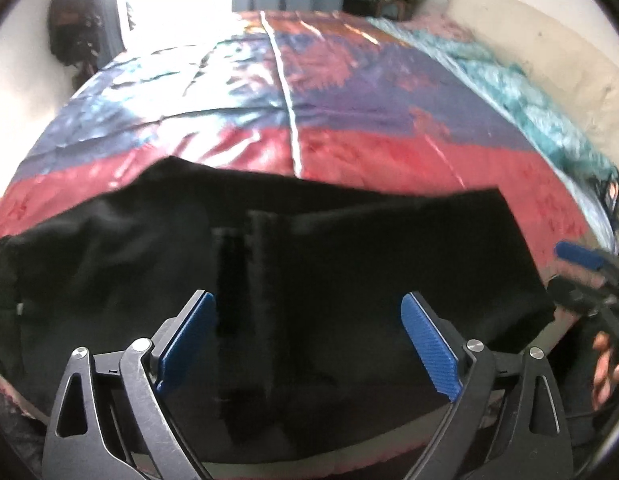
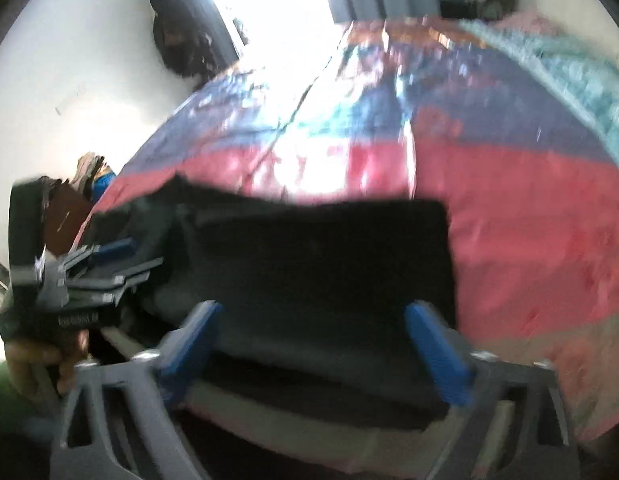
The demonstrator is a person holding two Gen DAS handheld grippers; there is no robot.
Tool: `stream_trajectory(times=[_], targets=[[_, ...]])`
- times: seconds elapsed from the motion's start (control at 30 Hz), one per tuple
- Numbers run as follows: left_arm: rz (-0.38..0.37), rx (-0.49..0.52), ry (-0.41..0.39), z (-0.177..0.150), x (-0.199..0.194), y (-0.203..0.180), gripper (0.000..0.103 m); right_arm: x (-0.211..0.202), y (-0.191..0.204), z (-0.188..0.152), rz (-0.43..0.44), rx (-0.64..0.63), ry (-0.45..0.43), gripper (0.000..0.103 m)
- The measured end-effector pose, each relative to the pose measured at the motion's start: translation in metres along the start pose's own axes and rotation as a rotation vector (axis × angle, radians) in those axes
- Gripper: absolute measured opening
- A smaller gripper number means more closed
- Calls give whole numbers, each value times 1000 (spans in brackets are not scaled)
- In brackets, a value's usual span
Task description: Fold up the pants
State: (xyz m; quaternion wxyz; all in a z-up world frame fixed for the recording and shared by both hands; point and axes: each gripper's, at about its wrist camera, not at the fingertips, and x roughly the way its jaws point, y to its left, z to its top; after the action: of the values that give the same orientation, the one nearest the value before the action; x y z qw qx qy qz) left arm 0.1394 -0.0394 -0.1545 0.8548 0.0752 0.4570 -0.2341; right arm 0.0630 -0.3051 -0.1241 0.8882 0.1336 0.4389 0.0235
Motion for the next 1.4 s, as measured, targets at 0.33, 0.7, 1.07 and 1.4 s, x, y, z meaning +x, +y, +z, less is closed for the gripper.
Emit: stream_trajectory(times=[0.33, 0.7, 1.07, 1.4], targets=[[89, -1, 110, -15, 40, 9, 97, 94, 8, -3, -229, -109, 269, 103], [96, -44, 100, -22, 34, 23, 97, 35, 12, -9, -226, -70, 84, 103], [88, -141, 24, -12, -6, 53, 98, -9, -2, -17, -233, 2, -122, 103], [242, -282, -10, -8, -35, 143, 98, -14, -74, -56, -368, 201, -94, 103]])
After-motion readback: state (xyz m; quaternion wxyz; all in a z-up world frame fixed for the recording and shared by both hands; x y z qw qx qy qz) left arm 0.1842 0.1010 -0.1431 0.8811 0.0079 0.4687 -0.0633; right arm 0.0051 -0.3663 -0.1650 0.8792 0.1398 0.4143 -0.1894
